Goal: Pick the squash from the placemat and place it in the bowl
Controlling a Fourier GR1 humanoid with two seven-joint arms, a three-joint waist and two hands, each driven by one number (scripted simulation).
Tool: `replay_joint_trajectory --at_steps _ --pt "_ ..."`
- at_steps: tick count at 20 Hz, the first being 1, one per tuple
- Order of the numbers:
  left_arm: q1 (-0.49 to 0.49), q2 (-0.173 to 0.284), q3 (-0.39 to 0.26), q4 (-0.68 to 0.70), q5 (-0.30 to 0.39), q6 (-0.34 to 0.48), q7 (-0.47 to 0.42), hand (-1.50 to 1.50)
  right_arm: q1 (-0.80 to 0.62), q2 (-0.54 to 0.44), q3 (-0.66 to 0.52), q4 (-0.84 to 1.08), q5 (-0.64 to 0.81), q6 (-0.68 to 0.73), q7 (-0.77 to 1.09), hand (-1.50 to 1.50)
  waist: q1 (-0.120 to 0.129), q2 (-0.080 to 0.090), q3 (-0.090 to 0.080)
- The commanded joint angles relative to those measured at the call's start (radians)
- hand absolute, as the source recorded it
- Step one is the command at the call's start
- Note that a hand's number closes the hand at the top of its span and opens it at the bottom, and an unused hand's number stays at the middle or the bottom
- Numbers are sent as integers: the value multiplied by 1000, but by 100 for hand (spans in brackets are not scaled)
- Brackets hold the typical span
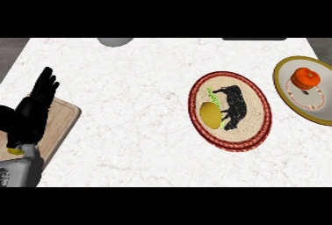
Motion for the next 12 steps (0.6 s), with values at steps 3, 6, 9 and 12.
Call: replay_joint_trajectory --at_steps 3,6,9,12 --pt "11 -5 3 7 -1 -4 -25 0 178 -90 -66 53 -88 205 -89 -150 -5 -1 0" --pt "22 7 16 25 -8 -3 -34 0 250 -101 -90 80 -125 345 -126 -150 -11 -3 1" --pt "60 -11 -13 -59 -1 -16 9 0 220 -114 -92 62 -156 361 -112 -150 6 -4 0" --pt "34 -26 -11 -43 -16 15 9 0 253 -144 -107 56 -190 413 -130 -150 2 -4 0"
